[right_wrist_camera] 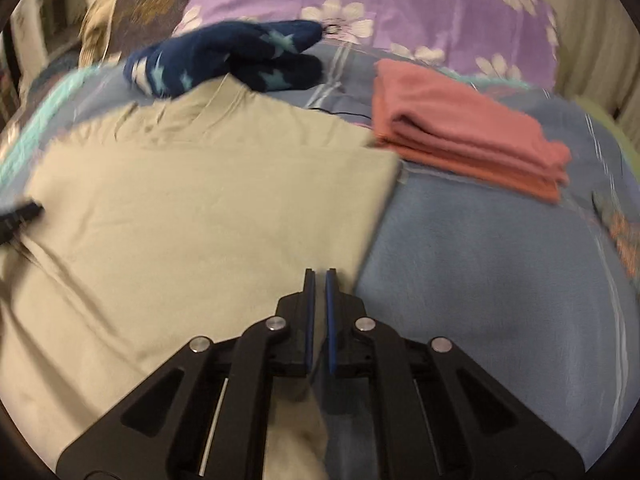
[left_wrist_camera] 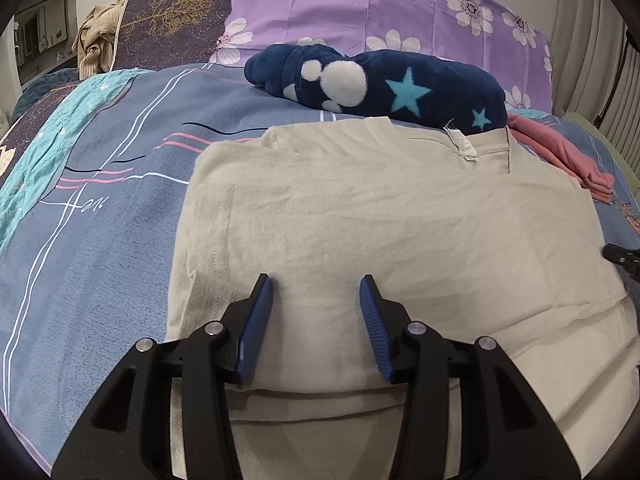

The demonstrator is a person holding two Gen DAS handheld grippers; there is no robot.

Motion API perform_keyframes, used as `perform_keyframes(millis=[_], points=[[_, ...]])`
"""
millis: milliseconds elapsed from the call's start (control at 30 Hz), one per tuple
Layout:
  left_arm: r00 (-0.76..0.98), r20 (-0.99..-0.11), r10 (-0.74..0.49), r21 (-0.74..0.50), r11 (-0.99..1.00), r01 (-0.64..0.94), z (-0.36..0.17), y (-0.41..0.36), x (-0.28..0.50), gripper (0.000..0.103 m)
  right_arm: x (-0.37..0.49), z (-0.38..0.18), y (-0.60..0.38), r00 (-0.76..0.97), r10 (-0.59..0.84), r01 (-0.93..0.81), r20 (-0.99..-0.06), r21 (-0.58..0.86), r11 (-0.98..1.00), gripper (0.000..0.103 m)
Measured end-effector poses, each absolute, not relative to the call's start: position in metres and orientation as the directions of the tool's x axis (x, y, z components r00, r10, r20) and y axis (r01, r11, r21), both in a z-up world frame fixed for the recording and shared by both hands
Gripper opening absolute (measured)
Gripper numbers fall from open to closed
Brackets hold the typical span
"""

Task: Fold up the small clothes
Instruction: 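Smooth the folded shirt side with both tools open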

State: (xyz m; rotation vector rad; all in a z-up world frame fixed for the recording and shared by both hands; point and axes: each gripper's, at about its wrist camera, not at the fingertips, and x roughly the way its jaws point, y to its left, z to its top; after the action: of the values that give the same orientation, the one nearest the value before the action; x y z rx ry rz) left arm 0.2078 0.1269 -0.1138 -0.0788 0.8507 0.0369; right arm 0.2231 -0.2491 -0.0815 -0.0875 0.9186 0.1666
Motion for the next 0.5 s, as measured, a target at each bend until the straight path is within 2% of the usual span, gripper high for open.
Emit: perform_keyframes(millis=[67, 167, 233, 367, 433, 500], points=[[0.658, -0.753, 0.011, -0.042, 0.997, -0.065, -0.114, 0.125, 0.208, 0.047, 0.204, -0.072, -0.24, 0.606, 0.183, -0.248, -0.774, 0.035, 0.968, 0.01], [0.657, -0.754, 0.001, -0.053, 0.997, -0.063, -0.113, 0.126, 0.208, 0.047, 0.192, -0.087, -0.228, 0.541, 0.194, -0.283, -0.818, 0.04, 0.958, 0.016], [0.663, -0.747, -0.051, -0.125, 0.99, -0.065, -0.108, 0.137, 0.202, 0.047, 0.189, -0.103, -0.234, 0.531, 0.201, -0.282, -0.823, 0.053, 0.958, 0.016], [0.712, -0.694, -0.106, -0.257, 0.96, -0.108, -0.087, 0.165, 0.155, 0.048, 0.157, -0.084, -0.263, 0.577, 0.249, -0.223, -0.778, 0.144, 0.964, 0.019], [0.725, -0.68, -0.113, -0.261, 0.961, -0.095, -0.081, 0.175, 0.125, 0.05, 0.138, -0.076, -0.275, 0.6, 0.247, -0.212, -0.761, 0.146, 0.966, 0.024], [0.71, -0.697, -0.102, -0.23, 0.969, -0.086, -0.08, 0.177, 0.1, 0.053, 0.118, -0.074, -0.288, 0.613, 0.225, -0.179, -0.757, 0.144, 0.973, 0.024]])
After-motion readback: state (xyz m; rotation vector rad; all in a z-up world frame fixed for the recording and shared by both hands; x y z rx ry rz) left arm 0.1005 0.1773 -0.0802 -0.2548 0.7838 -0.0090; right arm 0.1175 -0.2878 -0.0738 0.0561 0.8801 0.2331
